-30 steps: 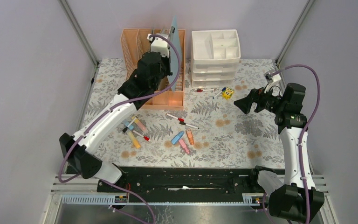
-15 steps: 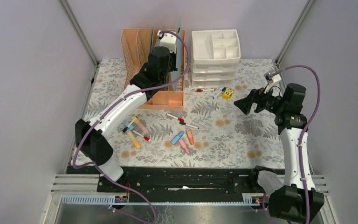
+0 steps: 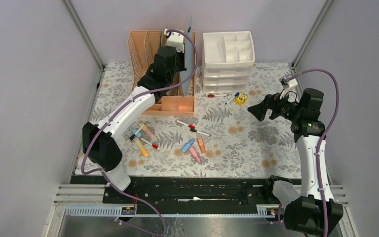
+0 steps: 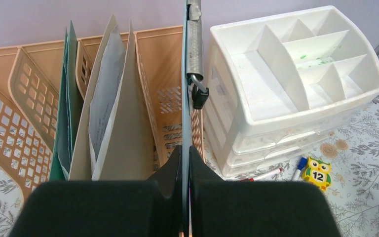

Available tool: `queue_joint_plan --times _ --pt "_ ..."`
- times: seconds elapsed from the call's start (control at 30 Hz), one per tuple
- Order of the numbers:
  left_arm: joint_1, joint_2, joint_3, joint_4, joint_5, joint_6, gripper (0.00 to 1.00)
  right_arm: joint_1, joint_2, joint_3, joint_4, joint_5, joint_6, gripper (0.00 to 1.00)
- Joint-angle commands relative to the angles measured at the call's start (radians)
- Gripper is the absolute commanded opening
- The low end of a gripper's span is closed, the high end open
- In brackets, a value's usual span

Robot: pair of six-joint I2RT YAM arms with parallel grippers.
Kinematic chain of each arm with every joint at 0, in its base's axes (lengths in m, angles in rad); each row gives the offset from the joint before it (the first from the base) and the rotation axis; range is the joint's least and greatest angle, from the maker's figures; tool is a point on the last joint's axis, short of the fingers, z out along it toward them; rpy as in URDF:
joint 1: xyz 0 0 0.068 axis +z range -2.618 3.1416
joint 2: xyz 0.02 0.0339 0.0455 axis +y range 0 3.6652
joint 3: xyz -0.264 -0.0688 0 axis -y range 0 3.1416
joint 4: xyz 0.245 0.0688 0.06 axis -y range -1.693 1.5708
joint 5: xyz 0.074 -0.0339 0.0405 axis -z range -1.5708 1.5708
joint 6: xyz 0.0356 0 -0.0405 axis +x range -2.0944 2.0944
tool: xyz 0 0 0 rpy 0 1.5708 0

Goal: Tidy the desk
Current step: Place the folder in the storage box.

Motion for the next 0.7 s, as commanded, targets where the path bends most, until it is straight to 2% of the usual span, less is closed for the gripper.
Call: queue_joint_plan --times 0.0,0.27,0.67 --pt "0.024 0.024 0.067 0.070 0.036 -0.001 0.00 -0.002 -0.017 0.000 0.033 -0.012 -0.006 1.00" --pt "0.030 0.038 0.079 0.178 0.033 0.024 0.00 -0.002 -0.015 -0.003 0.033 -0.007 -0.007 1.00" --pt "0.030 0.057 -0.043 0.304 0.051 0.056 0.00 -0.002 -0.017 -0.004 0.033 -0.005 -0.010 1.00"
